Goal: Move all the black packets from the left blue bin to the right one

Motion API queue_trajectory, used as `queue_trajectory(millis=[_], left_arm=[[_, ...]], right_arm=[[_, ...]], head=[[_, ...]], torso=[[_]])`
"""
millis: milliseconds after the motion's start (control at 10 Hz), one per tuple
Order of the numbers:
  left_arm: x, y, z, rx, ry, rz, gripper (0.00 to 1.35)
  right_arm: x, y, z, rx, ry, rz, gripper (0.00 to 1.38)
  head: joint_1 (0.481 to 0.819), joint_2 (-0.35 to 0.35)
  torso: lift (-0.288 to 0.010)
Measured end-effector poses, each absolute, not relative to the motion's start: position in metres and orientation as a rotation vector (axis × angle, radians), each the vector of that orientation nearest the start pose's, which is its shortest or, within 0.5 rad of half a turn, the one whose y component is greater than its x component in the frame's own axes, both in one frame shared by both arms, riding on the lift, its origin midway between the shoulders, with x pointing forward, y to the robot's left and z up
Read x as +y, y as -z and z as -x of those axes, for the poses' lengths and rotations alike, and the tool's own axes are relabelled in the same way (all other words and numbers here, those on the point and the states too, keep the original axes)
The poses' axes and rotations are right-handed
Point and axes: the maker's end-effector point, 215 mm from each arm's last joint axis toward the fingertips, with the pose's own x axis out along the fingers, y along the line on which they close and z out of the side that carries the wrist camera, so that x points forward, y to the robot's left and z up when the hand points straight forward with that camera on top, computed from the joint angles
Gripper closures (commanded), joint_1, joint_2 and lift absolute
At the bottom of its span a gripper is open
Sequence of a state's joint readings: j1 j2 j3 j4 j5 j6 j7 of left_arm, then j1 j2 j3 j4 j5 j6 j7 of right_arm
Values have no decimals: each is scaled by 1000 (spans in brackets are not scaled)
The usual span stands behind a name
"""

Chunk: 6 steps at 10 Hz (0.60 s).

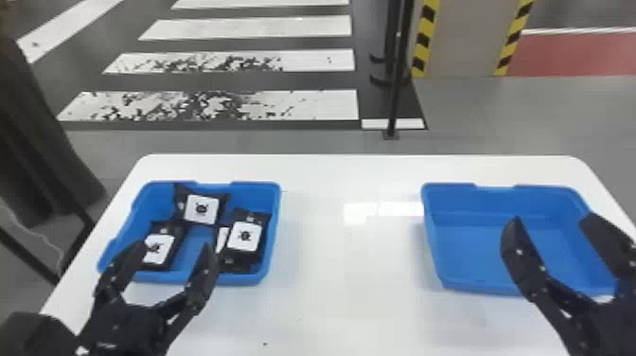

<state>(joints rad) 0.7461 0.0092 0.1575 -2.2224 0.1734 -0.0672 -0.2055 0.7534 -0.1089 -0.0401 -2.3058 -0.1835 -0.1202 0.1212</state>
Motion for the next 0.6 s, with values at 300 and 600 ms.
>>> queue_trajectory(millis=[300, 600], left_arm=[[265, 313, -374, 8, 81, 64, 148], [264, 314, -375, 9, 82, 68, 148]], right_arm=[[-217, 267, -378, -70, -162, -71, 248], [-217, 267, -378, -68, -165, -72, 248]], head=[[695, 72], [695, 72]], torso=[[-140], [-140]])
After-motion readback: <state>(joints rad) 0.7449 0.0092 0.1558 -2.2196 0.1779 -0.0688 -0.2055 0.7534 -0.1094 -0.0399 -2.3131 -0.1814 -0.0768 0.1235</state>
